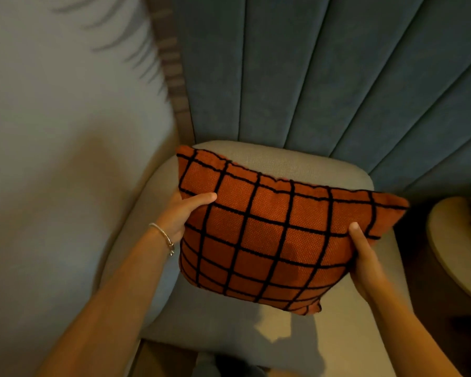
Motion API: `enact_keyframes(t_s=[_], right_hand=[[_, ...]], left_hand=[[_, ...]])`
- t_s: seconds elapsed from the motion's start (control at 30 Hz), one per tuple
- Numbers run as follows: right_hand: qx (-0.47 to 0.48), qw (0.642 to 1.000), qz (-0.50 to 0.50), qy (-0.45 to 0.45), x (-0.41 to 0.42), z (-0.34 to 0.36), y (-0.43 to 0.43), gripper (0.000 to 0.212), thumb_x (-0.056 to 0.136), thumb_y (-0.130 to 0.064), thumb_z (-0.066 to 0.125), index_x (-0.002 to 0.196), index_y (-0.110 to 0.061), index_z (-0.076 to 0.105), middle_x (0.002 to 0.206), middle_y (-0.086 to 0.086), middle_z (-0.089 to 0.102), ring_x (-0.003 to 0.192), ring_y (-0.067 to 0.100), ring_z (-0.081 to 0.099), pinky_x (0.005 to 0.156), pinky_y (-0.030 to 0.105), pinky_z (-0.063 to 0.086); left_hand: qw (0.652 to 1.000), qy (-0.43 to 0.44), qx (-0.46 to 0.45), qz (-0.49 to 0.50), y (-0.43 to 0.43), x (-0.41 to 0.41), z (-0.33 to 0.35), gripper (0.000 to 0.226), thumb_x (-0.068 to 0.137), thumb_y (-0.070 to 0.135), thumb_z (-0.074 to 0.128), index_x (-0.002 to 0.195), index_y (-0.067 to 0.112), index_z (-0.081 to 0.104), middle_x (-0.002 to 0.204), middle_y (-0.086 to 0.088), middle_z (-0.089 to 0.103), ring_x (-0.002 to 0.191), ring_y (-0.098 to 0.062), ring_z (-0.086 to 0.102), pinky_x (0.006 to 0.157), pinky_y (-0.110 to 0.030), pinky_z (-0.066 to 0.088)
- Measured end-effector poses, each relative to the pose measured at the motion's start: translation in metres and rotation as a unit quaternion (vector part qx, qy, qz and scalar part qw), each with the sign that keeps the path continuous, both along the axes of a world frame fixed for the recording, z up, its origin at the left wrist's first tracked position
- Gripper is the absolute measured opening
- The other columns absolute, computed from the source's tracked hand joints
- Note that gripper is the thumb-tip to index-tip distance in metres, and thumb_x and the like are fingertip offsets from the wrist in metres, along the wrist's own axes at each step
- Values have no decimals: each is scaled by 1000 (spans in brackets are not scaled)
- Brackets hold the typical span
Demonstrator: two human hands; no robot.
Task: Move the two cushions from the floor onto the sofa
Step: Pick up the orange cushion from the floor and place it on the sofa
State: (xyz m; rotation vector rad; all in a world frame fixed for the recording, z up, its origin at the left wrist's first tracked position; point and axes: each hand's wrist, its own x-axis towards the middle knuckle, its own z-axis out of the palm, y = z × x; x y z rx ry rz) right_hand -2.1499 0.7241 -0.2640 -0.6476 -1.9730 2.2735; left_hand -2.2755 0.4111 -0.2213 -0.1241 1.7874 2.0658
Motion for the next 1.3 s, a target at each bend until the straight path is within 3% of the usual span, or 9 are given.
enact_keyframes(t_s=[0.2, 0.37, 0.63, 0.83, 0.93, 1.0, 1.13, 1.23, 1.3], right_hand=[[-14, 999, -6, -37, -40, -19, 5, 71, 78, -51, 49, 140, -18, 39, 140, 7, 51, 123, 23, 51, 103, 46, 40], [-23, 998, 1, -56, -91, -36, 8, 67, 77, -52, 51, 138, -24, 42, 135, 1, 54, 115, 15, 55, 93, 34, 44], [-49, 992, 19, -116, -185, -108, 23, 61, 74, -50, 57, 131, -30, 46, 127, -1, 58, 103, 8, 59, 82, 31, 49], [-20, 989, 7, -145, -219, -169, 19, 55, 73, -42, 65, 125, -31, 48, 123, -6, 56, 102, 8, 56, 88, 34, 46], [-14, 989, -3, -145, -228, -178, 18, 73, 72, -37, 70, 137, -23, 41, 131, 2, 57, 116, 20, 55, 101, 45, 44], [-21, 990, 6, -139, -231, -177, 18, 77, 66, -39, 74, 135, -23, 44, 130, 3, 59, 114, 19, 57, 97, 43, 47], [65, 992, 11, -105, -241, -181, 11, 73, 55, -34, 84, 120, -32, 51, 118, -7, 62, 100, 3, 62, 76, 20, 53], [131, 983, -52, -119, -252, -192, 3, 89, 54, -28, 87, 129, -18, 41, 125, 1, 54, 112, 18, 53, 94, 38, 46], [151, 979, -71, -120, -254, -196, 1, 89, 49, -34, 87, 124, -21, 40, 120, -2, 52, 110, 19, 51, 93, 37, 43]], left_hand=[[1000, -20, -24, -6, 2, -46, -30, 63, 62, 23, 79, 122, 19, 59, 114, -1, 70, 104, -21, 66, 83, -35, 53], [999, -39, -37, -10, 7, -87, -60, 31, 72, 19, 72, 101, 29, 65, 90, 14, 76, 88, -8, 70, 67, -22, 53], [995, -84, -55, 20, 16, -181, -141, 57, 67, 24, 76, 120, 25, 56, 114, 3, 65, 104, -14, 59, 73, -26, 46], [991, -51, -115, 55, 25, -208, -227, 39, 74, 23, 75, 108, 38, 61, 107, 10, 67, 101, -9, 61, 81, -28, 47], [989, -14, -122, 80, 28, -218, -235, 32, 75, 23, 75, 94, 45, 62, 93, 21, 69, 90, 5, 63, 71, -17, 48], [991, -21, -113, 73, 28, -223, -234, 31, 74, 24, 74, 98, 40, 63, 93, 17, 72, 92, 1, 65, 74, -19, 49], [992, -25, -124, 22, 17, -223, -241, 57, 67, 25, 78, 119, 31, 56, 106, 11, 71, 98, -2, 64, 79, -21, 48], [985, 1, -170, 27, 23, -225, -246, 58, 70, 22, 78, 122, 29, 53, 104, 18, 64, 94, 6, 57, 71, -12, 45], [978, 29, -203, 50, 32, -227, -248, 54, 71, 19, 78, 118, 30, 54, 99, 22, 61, 89, 11, 54, 67, -6, 41]])
